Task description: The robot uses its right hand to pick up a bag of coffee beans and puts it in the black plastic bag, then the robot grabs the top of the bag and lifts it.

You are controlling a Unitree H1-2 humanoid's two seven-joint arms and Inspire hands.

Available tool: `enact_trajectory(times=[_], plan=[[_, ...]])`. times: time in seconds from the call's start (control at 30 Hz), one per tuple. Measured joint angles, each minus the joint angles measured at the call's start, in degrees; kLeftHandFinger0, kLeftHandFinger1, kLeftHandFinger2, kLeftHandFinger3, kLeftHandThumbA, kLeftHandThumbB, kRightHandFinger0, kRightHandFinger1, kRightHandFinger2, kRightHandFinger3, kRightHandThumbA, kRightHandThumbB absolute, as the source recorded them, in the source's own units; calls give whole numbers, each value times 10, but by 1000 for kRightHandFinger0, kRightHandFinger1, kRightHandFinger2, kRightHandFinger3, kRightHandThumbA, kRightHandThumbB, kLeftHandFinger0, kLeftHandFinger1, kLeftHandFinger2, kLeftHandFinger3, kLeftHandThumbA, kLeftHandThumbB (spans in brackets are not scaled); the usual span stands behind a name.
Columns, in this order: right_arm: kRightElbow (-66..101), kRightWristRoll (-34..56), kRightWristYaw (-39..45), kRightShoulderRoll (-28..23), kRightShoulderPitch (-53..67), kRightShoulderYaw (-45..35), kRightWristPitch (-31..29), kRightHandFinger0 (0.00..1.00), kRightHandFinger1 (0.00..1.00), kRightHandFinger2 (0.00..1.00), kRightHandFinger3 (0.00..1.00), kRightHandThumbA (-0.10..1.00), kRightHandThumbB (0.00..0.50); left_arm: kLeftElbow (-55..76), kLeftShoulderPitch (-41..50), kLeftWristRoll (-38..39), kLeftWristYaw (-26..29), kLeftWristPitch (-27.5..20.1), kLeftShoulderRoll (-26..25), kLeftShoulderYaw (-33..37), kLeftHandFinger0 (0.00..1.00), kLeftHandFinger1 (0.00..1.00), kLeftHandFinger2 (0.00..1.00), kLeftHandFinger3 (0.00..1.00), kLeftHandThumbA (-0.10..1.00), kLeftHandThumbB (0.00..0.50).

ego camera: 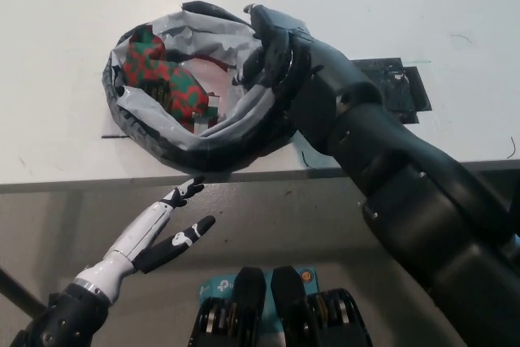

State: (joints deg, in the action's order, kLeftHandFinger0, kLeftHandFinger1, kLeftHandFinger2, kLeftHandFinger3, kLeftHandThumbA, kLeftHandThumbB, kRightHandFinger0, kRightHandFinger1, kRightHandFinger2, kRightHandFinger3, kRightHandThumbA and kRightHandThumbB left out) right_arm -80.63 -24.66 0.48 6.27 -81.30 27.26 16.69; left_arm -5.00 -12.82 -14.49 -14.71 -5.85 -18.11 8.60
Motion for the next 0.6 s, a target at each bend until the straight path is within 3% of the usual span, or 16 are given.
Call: enact_trajectory(times=[0.03, 0.1, 0.23, 0.27, 0.3, 0.33, 0.37, 0.4, 0.43, 0.47, 0.5, 0.53, 0.57, 0.6], plan=[[-1, -6, 0, 0, 0, 8, 7, 1000, 1000, 1000, 1000, 934, 420, 0, 0, 0, 0, 0, 0, 0, 1000, 1000, 1000, 1000, 872, 149], [-1, -8, 0, 0, 0, 11, 12, 1000, 1000, 1000, 1000, 780, 383, 0, -1, 0, 0, 0, 0, 0, 1000, 1000, 1000, 1000, 871, 151], [0, 5, 0, -4, 4, -22, 13, 1000, 1000, 1000, 1000, 762, 371, 0, -3, 0, 0, 0, 0, 0, 998, 1000, 1000, 1000, 885, 166], [0, 6, 0, -4, 5, -27, 13, 781, 1000, 1000, 1000, 760, 340, 0, -3, 0, 0, 0, 0, 0, 998, 1000, 1000, 1000, 885, 165], [0, 11, 0, -5, 7, -37, 13, 445, 1000, 1000, 1000, 725, 321, 0, -3, 0, 0, 0, 0, 0, 999, 1000, 1000, 1000, 884, 162], [0, 19, 0, -7, 9, -54, 13, 365, 976, 1000, 1000, 705, 330, 0, -3, 0, 0, 0, 0, 0, 995, 1000, 1000, 1000, 880, 155], [0, 22, 0, -7, 10, -61, 13, 195, 841, 1000, 1000, 625, 335, 0, -3, 0, 0, 0, 0, 0, 994, 1000, 1000, 1000, 879, 155], [0, 32, 1, -9, 11, -82, 13, 195, 841, 1000, 1000, 625, 335, -1, -3, 0, 0, 0, 0, 0, 994, 1000, 1000, 1000, 879, 155], [0, 45, 2, -10, 11, -109, 13, 99, 692, 1000, 1000, 575, 341, -1, -3, 0, 0, 0, 0, 0, 993, 1000, 1000, 1000, 879, 156], [0, 47, 2, -10, 11, -113, 13, 52, 506, 1000, 1000, 609, 347, -1, -3, 0, 0, 0, 0, 0, 993, 1000, 1000, 1000, 880, 156], [0, 65, 3, -10, 11, -145, 14, 10, 233, 890, 1000, 647, 340, -1, -3, -1, 0, -1, 0, 0, 997, 1000, 1000, 1000, 886, 158], [0, 76, 5, -10, 11, -165, 16, 0, 113, 640, 1000, 600, 283, -3, -4, -1, 0, -1, 0, 0, 1000, 1000, 1000, 1000, 895, 162], [0, 82, 7, -11, 11, -173, 18, 0, 23, 323, 993, 580, 278, -4, -4, -1, 0, -1, 0, 0, 1000, 1000, 1000, 1000, 895, 162], [0, 92, 13, -11, 11, -189, 20, 0, 5, 219, 719, 562, 279, -6, -4, -1, 0, -1, 0, 0, 1000, 1000, 1000, 1000, 892, 155]])
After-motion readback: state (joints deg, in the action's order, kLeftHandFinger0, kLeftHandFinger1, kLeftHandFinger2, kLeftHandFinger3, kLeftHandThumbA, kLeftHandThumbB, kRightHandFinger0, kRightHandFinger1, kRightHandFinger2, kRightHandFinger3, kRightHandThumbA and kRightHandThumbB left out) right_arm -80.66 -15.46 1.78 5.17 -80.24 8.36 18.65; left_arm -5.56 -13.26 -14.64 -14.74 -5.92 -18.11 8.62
